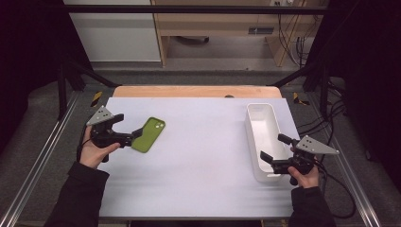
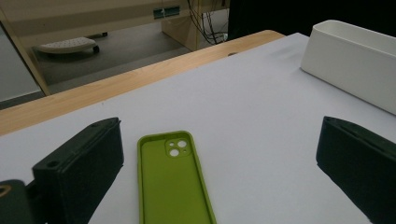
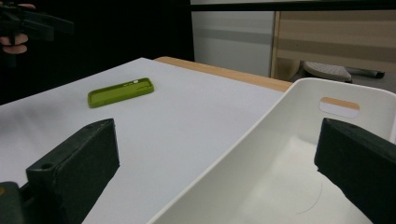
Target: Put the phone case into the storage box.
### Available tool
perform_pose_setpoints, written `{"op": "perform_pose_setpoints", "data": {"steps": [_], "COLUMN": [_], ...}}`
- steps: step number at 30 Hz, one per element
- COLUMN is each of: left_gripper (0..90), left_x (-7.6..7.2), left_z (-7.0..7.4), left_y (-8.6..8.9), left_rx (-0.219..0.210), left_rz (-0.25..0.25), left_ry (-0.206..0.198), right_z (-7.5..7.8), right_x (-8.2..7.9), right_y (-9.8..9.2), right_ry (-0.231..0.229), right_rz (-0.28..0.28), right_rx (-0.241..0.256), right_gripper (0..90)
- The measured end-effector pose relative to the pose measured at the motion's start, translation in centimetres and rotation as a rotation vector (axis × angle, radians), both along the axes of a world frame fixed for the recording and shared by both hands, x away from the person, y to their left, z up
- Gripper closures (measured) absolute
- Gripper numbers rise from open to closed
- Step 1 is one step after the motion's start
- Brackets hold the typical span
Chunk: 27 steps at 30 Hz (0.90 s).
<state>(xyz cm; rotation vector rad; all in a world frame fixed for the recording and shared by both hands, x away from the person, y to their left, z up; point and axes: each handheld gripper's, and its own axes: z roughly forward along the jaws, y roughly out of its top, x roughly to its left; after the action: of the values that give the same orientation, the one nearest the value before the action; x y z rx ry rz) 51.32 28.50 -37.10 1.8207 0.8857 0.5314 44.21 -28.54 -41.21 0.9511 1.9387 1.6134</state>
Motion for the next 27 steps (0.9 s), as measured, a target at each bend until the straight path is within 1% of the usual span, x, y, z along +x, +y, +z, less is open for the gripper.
{"op": "perform_pose_setpoints", "data": {"steps": [2,3,7,8,10,16,21,26,27], "left_gripper": [0.5,0.5,0.5,0.5,0.5,0.5,0.4,0.5,0.5], "left_x": [0.2,0.4,1.0,1.2,1.5,2.4,3.1,3.5,3.7], "left_z": [0.2,0.2,0.5,0.5,0.6,1.2,1.5,1.4,1.3], "left_y": [0.0,0.0,-0.2,-0.3,-0.3,-0.8,-1.0,-1.2,-1.3], "left_rx": [0.008,0.006,0.025,0.022,0.034,0.053,0.061,0.064,0.071], "left_rz": [0.002,0.004,0.008,0.010,0.012,0.019,0.027,0.030,0.029], "left_ry": [0.001,0.004,0.011,0.011,0.013,0.020,0.024,0.023,0.025], "right_z": [0.0,0.0,0.0,0.0,0.0,0.0,0.0,0.0,0.0], "right_x": [0.0,0.0,0.0,0.0,0.0,0.0,0.0,0.0,0.0], "right_y": [0.0,0.0,0.0,0.0,0.0,0.0,0.0,0.0,0.0], "right_ry": [-0.001,0.000,0.000,0.000,0.000,0.001,-0.001,0.000,-0.001], "right_rz": [-0.002,-0.002,-0.003,-0.003,-0.003,-0.002,0.001,-0.001,-0.001], "right_rx": [-0.002,-0.001,-0.001,-0.001,0.000,0.000,0.001,-0.001,0.000], "right_gripper": [0.3,0.3,0.3,0.3,0.3,0.3,0.3,0.3,0.3]}}
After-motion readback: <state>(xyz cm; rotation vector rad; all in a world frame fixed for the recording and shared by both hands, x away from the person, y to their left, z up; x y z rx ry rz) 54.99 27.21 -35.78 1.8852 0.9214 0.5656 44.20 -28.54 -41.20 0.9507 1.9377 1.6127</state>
